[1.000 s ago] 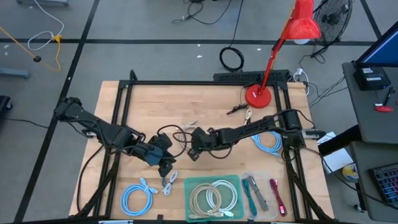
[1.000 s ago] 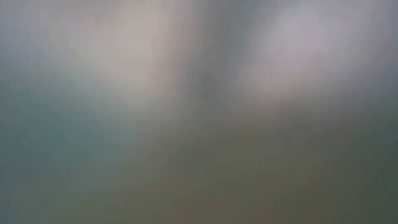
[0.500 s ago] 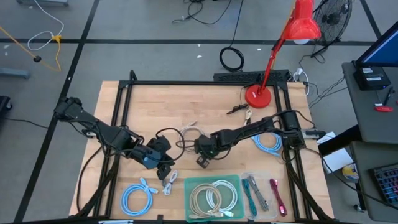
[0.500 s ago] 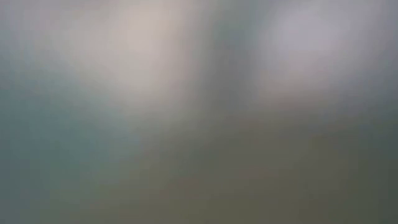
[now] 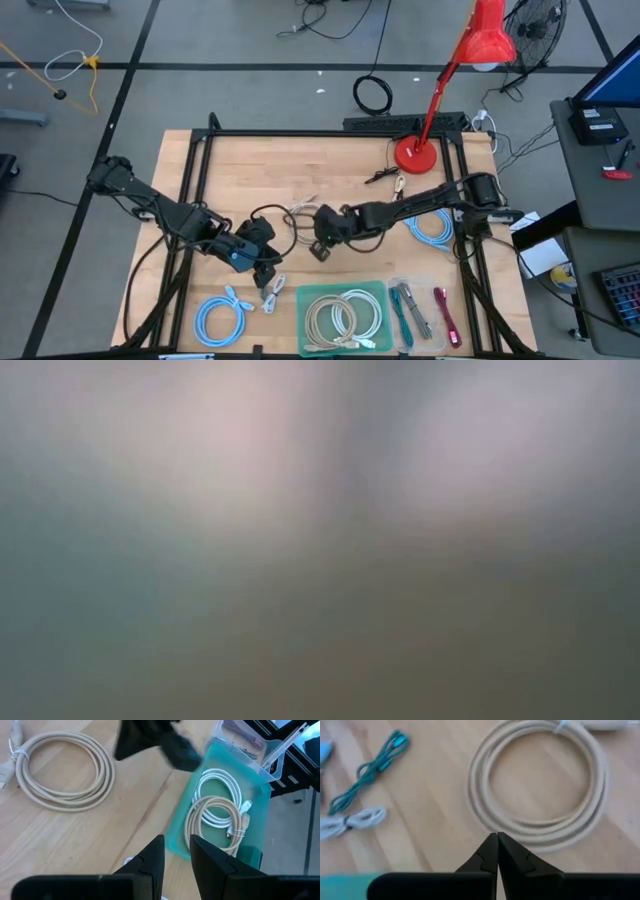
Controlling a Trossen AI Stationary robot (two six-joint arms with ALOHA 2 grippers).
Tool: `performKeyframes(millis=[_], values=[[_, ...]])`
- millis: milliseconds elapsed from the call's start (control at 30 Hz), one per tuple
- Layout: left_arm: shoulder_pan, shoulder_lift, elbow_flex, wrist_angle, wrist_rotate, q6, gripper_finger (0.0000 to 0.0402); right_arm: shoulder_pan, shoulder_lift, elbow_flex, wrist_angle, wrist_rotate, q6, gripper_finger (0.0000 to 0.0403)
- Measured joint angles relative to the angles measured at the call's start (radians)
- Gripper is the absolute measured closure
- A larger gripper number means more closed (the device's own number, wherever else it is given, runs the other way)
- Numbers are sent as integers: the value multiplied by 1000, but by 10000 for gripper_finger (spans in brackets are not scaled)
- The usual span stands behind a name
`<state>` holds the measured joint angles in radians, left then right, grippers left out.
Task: Pick & Place USB Port
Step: Put the brown hdmi cable into the green bin
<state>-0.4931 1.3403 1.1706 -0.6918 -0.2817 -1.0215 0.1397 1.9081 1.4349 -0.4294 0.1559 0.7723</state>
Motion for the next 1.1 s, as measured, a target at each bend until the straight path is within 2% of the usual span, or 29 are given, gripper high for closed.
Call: performKeyframes(millis=[133, 300, 467, 900, 1100], values=[[0, 0, 0, 0, 0, 4, 309, -40, 29, 4, 86, 1, 8, 403], [-2, 0, 0, 2, 12, -7, 309, -68, 79, 1, 109, -1, 17, 403], [-21, 0, 0, 2, 15, -29, 309, -69, 77, -7, 104, 1, 12, 403], [-35, 0, 0, 1, -8, -36, 309, -41, 73, -151, 106, 7, 73, 403], [-31, 0, 0, 1, -8, -36, 309, -39, 71, -155, 41, -63, 36, 403]])
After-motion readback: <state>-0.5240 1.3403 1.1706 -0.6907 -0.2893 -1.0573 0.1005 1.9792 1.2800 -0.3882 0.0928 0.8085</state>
